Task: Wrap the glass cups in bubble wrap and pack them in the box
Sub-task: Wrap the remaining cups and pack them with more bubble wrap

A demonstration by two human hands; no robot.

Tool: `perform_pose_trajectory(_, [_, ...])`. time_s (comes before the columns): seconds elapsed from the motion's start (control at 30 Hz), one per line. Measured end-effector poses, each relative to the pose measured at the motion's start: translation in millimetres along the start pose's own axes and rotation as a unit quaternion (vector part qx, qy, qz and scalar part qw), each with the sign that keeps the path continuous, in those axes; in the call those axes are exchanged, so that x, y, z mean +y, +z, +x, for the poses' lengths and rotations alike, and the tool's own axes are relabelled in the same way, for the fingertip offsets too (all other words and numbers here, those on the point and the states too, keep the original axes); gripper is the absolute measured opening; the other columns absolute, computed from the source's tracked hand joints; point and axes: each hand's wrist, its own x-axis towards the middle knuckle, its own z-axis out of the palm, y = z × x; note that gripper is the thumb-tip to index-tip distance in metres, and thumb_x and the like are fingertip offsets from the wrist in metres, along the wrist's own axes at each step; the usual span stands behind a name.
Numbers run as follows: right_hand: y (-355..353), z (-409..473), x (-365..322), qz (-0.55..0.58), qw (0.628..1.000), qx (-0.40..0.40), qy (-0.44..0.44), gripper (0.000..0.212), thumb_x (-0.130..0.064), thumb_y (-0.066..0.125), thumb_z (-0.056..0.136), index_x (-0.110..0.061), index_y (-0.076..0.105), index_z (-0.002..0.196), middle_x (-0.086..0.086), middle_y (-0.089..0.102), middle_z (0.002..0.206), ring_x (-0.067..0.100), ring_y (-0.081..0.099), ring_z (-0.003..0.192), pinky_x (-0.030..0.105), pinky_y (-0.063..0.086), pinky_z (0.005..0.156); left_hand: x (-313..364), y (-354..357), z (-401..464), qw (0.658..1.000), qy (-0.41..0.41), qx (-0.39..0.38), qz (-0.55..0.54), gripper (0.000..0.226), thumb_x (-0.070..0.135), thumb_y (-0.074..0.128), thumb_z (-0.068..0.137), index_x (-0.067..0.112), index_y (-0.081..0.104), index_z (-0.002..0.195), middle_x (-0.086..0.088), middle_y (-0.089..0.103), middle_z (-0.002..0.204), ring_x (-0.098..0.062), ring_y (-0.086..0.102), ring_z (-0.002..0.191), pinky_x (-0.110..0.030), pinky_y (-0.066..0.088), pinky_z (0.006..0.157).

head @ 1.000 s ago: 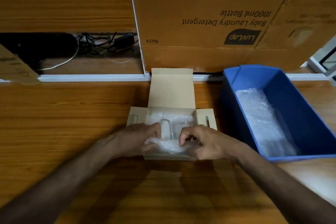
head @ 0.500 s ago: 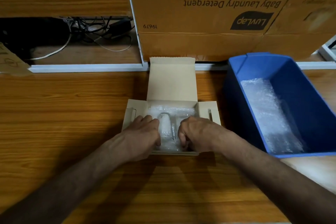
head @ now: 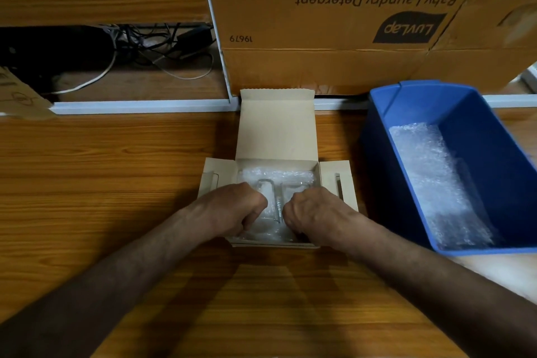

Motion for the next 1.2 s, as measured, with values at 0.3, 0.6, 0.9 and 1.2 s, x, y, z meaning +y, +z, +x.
perform_pose_trajectory(0.3, [-8,-12,-5,0.214,0.977,0.015,0.021,0.041,-0.006,0.065,0.097,-0.025,0.063,0.133,-0.001,0.066,0.126,0.016,0.066,0.107,0.035,0.059,0.09,0,1,-10,0.996,0.031,0.079,-0.024,0.024,0.022,0.079,0.085,0.036,0.061,0.092,0.014,0.065,0.086,-0.003,0.061,0.075,-0.021,0.046,0.061])
perform_pose_trajectory(0.6, [-2,-11,-13,0.351,0.928,-0.122,0.038,0.056,-0.011,0.058,0.102,-0.025,0.044,0.154,-0.002,0.048,0.157,0.022,0.05,0.14,0.04,0.044,0.112,16,15,-14,0.998,0.04,-0.044,-0.003,0.044,0.011,0.047,0.098,0.033,0.066,0.131,0.009,0.068,0.131,-0.012,0.065,0.113,-0.032,0.056,0.094])
perform_pose_trajectory(0.9, [-16,-31,-20,0.283,0.949,-0.102,0.094,0.034,0.0,0.057,0.099,-0.008,0.06,0.132,0.009,0.064,0.127,0.025,0.064,0.116,0.039,0.056,0.099,30,22,-16,0.997,-0.006,-0.07,0.015,0.042,0.012,0.053,0.099,0.026,0.062,0.137,0.003,0.065,0.132,-0.017,0.064,0.11,-0.037,0.055,0.096])
perform_pose_trajectory(1.2, [-17,-31,-26,0.3,0.938,-0.124,0.12,0.038,-0.005,0.06,0.099,-0.01,0.057,0.137,0.008,0.061,0.134,0.027,0.061,0.123,0.041,0.054,0.103,19,10,-34,0.999,0.01,-0.031,0.007,0.039,0.018,0.051,0.102,0.026,0.061,0.139,0.004,0.065,0.137,-0.013,0.063,0.118,-0.036,0.054,0.1])
